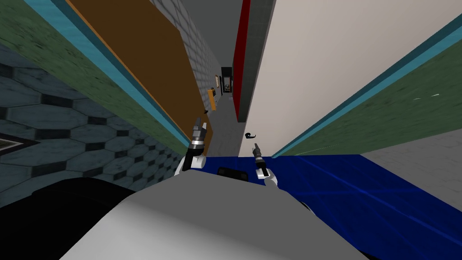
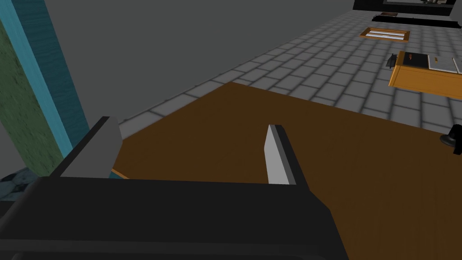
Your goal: Push the door open
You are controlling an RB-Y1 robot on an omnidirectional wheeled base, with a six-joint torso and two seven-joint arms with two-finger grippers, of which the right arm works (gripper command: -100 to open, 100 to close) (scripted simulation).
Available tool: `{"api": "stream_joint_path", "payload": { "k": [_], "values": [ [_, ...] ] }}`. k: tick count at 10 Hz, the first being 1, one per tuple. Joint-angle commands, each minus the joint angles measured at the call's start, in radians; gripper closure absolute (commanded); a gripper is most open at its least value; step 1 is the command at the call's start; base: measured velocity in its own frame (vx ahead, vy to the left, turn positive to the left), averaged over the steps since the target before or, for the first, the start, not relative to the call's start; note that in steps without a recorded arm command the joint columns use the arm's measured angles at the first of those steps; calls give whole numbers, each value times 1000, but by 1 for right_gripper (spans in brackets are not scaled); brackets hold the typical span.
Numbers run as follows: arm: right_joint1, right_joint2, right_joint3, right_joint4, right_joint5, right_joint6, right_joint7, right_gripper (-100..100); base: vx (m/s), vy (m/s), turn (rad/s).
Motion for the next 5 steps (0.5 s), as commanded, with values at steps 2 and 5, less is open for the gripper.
{"api": "stream_joint_path", "payload": {
  "k": [2, 5],
  "values": [
    [-1, 4, -4, 4, -3, -2, 7, -100, 181, 23, 21],
    [-2, 10, -10, 10, -9, -4, 18, -100, 199, 31, 29]
  ]
}}
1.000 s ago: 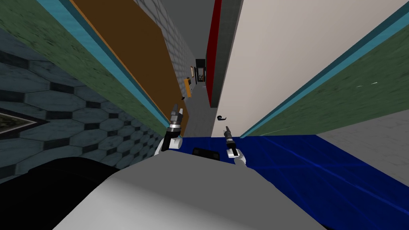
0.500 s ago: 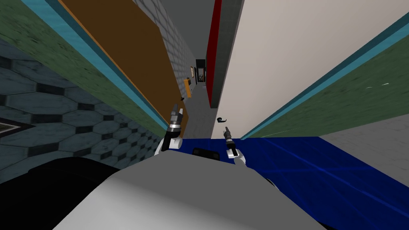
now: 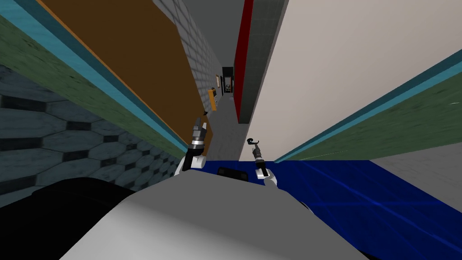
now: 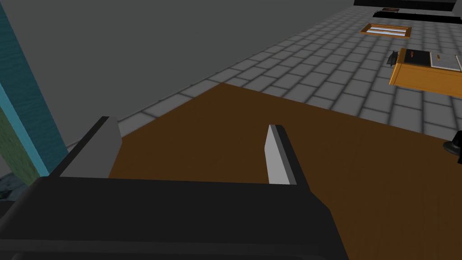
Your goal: Push the door open
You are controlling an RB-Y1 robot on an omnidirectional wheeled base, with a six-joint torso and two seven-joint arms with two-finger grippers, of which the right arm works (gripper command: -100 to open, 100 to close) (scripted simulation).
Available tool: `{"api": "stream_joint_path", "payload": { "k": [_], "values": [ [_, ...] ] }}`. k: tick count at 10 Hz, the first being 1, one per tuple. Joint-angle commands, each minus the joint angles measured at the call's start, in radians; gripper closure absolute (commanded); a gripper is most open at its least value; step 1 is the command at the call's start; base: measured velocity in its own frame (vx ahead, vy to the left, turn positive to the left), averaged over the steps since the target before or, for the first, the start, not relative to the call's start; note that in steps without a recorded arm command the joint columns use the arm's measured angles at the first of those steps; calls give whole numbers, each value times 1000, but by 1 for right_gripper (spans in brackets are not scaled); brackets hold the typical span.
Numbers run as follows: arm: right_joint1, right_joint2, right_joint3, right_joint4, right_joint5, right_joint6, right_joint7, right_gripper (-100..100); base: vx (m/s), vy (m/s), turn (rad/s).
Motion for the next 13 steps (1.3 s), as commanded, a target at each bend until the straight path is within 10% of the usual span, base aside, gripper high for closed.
{"api": "stream_joint_path", "payload": {
  "k": [1, 3, 4, 13],
  "values": [
    [-1, 4, -4, 5, -4, -2, 8, -100, 225, -4, 39],
    [0, 4, -4, 4, -4, -1, 8, -100, 177, 11, 20],
    [0, 4, -4, 4, -4, -1, 8, 100, -15, -3, -4],
    [-7, 1, -24, 3, -16, 3, 17, 100, 48, 16, -7]
  ]
}}
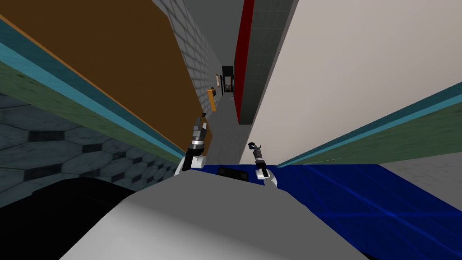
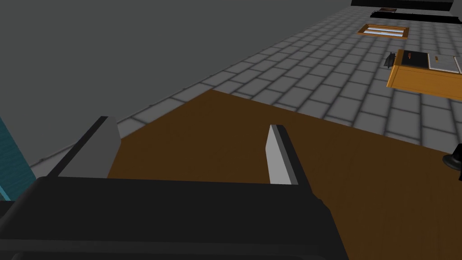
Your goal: Push the door open
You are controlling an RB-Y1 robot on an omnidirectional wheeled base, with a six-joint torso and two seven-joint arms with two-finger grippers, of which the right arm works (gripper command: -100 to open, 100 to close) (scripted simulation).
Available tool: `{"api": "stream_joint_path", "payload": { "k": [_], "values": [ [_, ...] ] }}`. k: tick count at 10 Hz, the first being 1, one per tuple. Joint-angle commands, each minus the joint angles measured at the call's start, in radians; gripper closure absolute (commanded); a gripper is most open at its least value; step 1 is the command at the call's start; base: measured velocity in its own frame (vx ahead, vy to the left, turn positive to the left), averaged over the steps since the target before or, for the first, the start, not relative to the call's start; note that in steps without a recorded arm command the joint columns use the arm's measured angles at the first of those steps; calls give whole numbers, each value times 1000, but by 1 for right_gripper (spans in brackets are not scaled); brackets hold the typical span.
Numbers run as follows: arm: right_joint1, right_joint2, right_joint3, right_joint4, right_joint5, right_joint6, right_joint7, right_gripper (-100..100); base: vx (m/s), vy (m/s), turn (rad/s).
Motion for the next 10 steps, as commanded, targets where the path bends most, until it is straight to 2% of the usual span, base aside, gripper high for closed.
{"api": "stream_joint_path", "payload": {
  "k": [1, 7, 10],
  "values": [
    [-24, -6, -16, 28, -10, -20, 8, 100, 111, 21, -14],
    [-23, -9, -77, 35, -50, -12, 41, 100, 197, 76, -46],
    [-23, -9, -77, 35, -50, -12, 41, 100, 57, 34, -11]
  ]
}}
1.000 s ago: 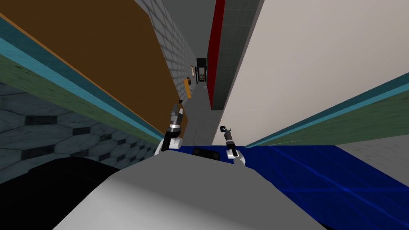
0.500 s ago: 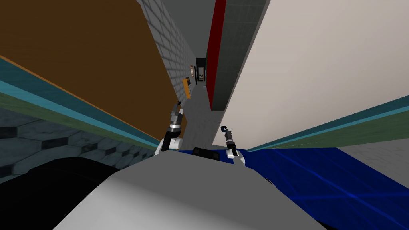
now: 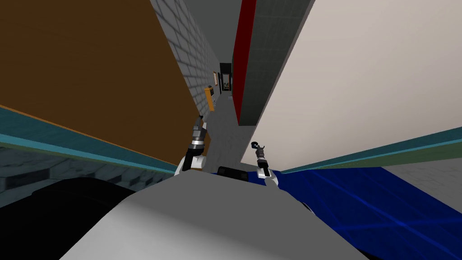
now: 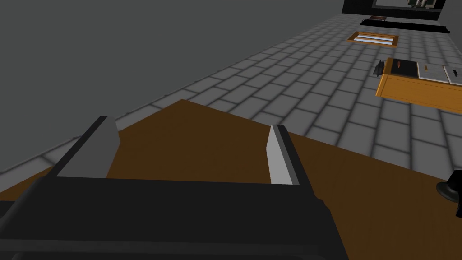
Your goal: Push the door open
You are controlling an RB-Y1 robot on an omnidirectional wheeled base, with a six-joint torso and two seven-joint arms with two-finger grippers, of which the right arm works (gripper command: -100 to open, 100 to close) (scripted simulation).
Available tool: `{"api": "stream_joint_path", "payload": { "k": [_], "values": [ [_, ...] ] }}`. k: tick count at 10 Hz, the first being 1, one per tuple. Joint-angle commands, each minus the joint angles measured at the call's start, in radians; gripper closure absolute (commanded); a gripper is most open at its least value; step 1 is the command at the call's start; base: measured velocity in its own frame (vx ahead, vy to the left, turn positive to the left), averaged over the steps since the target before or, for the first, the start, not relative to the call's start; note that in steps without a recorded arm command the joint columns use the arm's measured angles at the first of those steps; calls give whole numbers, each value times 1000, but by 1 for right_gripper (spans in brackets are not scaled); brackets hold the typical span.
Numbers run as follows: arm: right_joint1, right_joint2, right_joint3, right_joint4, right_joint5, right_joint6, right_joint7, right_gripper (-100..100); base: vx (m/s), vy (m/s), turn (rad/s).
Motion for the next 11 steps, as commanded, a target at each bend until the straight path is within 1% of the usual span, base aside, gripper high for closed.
{"api": "stream_joint_path", "payload": {
  "k": [1, 5, 7, 11],
  "values": [
    [11, -8, -28, -13, -17, 12, 11, 100, 98, 81, -55],
    [12, -9, -60, -9, -38, 16, 28, 100, 154, 92, -71],
    [12, -10, -85, -6, -54, 19, 42, 100, 177, 63, -43],
    [12, -12, -129, -1, -84, 25, 66, 100, 196, 111, -72]
  ]
}}
